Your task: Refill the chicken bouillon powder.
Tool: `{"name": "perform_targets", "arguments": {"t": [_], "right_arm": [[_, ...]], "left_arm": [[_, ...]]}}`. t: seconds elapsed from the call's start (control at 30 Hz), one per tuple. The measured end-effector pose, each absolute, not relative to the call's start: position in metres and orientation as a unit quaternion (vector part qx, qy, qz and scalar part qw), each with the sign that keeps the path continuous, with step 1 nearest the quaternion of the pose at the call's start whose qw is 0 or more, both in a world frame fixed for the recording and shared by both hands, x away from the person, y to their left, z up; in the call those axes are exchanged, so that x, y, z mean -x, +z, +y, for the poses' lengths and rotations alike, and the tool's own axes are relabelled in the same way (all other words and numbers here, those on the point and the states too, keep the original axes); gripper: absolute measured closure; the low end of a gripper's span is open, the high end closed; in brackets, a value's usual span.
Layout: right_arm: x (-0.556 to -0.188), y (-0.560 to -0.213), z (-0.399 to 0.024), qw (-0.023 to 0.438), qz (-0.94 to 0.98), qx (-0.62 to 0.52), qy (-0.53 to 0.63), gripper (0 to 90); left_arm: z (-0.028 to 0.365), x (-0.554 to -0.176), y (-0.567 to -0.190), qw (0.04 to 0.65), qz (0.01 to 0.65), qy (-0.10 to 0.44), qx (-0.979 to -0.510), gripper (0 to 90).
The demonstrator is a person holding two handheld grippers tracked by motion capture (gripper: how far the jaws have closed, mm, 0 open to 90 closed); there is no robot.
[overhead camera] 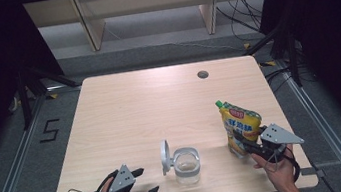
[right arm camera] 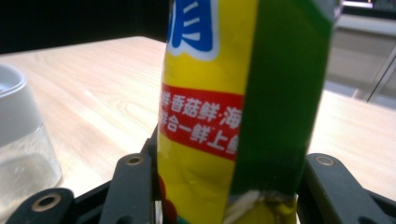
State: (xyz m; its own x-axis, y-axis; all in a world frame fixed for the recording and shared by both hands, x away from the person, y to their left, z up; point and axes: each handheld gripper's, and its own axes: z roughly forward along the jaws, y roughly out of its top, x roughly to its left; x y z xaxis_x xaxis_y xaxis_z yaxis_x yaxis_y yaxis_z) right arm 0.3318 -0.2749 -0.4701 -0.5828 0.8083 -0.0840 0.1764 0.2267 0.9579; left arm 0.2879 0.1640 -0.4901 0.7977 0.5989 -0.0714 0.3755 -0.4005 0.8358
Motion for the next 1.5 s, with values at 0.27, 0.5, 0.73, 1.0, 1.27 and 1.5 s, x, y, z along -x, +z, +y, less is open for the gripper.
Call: {"name": "perform_targets", "arguments": {"t": [0.27,0.5,0.73,1.0,1.27,1.5], "right_arm": [[-0.316,-0.456,-0.271,0.336,0.733,-0.289,0.516,55.2],[-0.296,-0.445,-0.261,0.360,0.766,-0.232,0.481,55.3],[-0.276,-0.441,-0.247,0.385,0.810,-0.157,0.413,55.6],[-0.268,-0.442,-0.235,0.397,0.830,-0.118,0.373,55.8],[-0.263,-0.441,-0.225,0.422,0.846,-0.073,0.319,55.9],[-0.261,-0.441,-0.217,0.444,0.848,-0.036,0.286,56.0]], "left_arm": [[0.165,-0.289,-0.490,0.463,0.287,0.126,-0.829,21.9],[0.165,-0.289,-0.491,0.463,0.297,0.123,-0.826,21.8],[0.164,-0.288,-0.492,0.463,0.299,0.119,-0.826,21.8],[0.164,-0.289,-0.492,0.459,0.296,0.123,-0.828,21.8],[0.165,-0.290,-0.493,0.455,0.293,0.127,-0.831,21.8],[0.164,-0.289,-0.492,0.464,0.296,0.126,-0.825,21.8]]}}
